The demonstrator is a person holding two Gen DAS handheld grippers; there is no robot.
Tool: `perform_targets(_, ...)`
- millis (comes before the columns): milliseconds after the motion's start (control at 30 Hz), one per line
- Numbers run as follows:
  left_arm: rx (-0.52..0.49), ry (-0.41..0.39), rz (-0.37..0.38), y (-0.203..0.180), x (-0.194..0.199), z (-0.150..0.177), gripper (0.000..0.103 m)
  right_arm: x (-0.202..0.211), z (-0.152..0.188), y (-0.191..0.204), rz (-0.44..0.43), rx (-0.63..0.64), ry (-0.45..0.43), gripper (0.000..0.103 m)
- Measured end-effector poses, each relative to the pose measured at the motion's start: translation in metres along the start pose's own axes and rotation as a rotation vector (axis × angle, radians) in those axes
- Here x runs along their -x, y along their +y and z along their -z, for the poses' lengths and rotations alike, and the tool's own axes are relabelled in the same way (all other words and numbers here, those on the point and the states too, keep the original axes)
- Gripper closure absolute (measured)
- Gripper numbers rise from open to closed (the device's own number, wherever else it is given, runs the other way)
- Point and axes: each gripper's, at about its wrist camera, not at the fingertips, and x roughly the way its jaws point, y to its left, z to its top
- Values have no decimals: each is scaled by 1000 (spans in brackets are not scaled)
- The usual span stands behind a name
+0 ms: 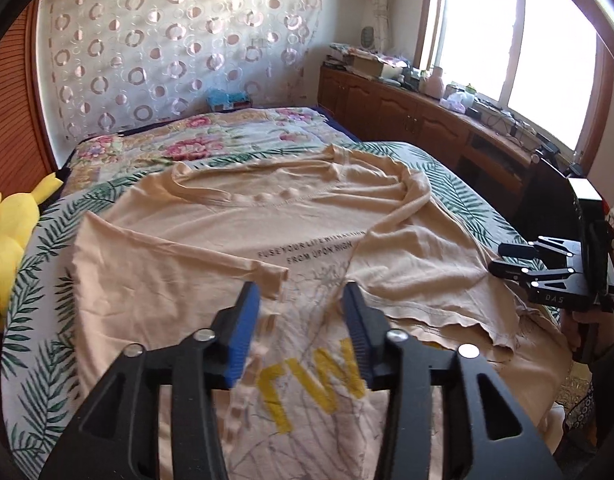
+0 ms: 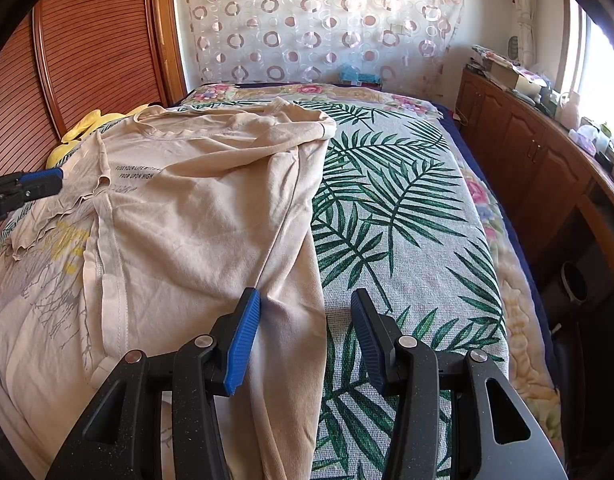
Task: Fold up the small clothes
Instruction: 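Smooth the folded shirt with the open left tool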
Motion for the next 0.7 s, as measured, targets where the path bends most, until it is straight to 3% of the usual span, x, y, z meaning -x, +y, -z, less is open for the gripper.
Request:
perform_targets(33,4,-9,0,4,3,0,33,0,0,0,0,0,0,54)
perform_targets(100,19,-28,1,11,8,0,17,0,0,0,-1,-1,0,54)
perform_targets(433,72,-60,-92,35,27,9,17,-1,0,0,0,2,2,54)
perform_targets(700,96,-67,-107,46,32,16,17,14,-20,-13,3,-14,-55,54)
